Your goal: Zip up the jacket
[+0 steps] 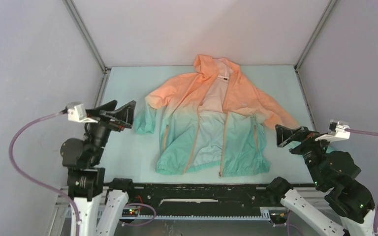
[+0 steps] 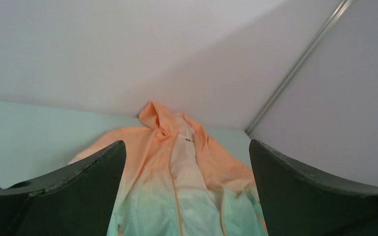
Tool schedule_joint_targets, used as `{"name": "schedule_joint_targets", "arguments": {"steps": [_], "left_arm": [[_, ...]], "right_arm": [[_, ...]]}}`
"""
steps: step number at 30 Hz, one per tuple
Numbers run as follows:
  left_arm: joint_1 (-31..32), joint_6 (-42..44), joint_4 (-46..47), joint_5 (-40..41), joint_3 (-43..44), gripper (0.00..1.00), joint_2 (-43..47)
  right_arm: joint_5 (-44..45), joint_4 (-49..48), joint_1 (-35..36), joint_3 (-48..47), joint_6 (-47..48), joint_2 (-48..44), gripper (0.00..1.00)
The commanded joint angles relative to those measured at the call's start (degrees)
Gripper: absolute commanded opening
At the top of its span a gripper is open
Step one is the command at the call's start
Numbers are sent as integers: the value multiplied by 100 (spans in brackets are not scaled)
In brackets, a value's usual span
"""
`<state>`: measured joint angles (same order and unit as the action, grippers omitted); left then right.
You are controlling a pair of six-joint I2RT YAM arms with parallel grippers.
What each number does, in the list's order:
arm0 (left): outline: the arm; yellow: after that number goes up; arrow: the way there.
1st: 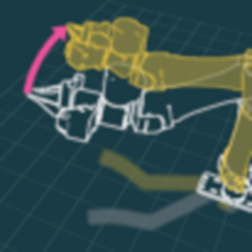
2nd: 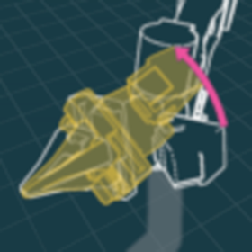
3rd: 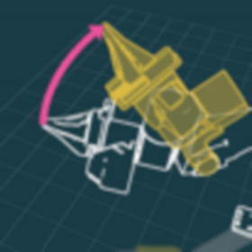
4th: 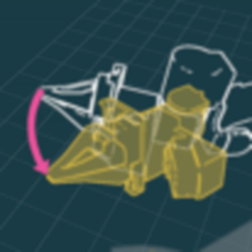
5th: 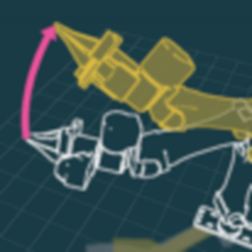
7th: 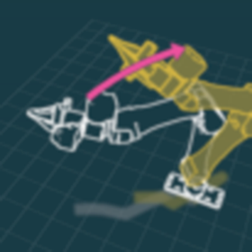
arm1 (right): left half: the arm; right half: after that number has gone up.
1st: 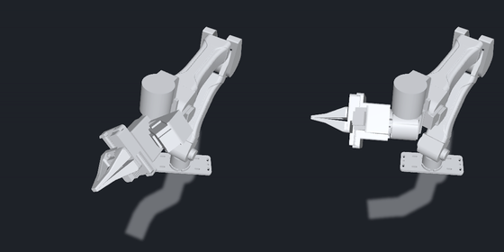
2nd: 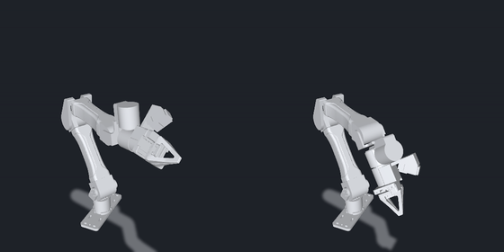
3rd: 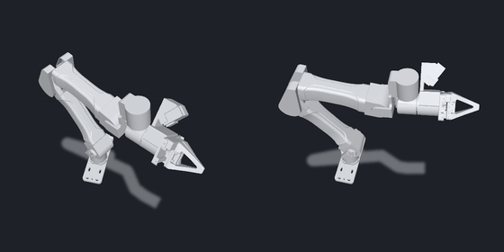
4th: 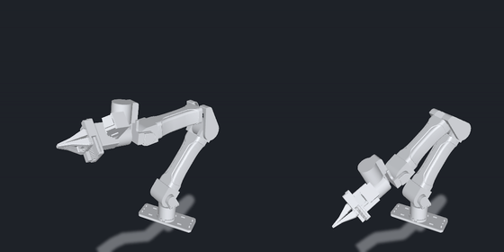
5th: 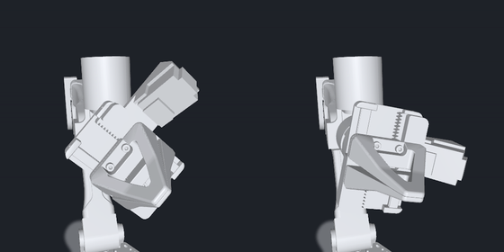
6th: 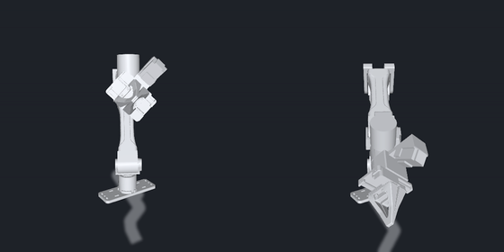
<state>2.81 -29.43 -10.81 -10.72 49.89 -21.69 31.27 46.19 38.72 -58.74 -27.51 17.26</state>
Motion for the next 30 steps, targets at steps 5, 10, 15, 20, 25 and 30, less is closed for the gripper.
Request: {"name": "schedule_joint_targets", "arguments": {"steps": [5,10,15,20,25,30], "left_arm": [[191,-238,6,-1460,-38,98,-1409],[902,-371,38,-1448,-48,98,-2175],[1770,263,-825,-1207,615,98,-3213],[2340,1040,-1361,-513,885,98,-4056],[2347,1005,-1505,-1006,827,98,-4627],[2404,880,-1477,-1503,600,98,-4943]], "right_arm": [[-169,458,9,295,-793,340,100],[-929,220,4,941,-1301,462,100],[-2113,-400,1,1710,-1445,1001,100],[-3034,-695,60,2067,-1512,1766,95],[-3065,-1217,529,2711,-2015,2061,89],[-2796,-1690,965,3171,-2608,2487,83]]}}
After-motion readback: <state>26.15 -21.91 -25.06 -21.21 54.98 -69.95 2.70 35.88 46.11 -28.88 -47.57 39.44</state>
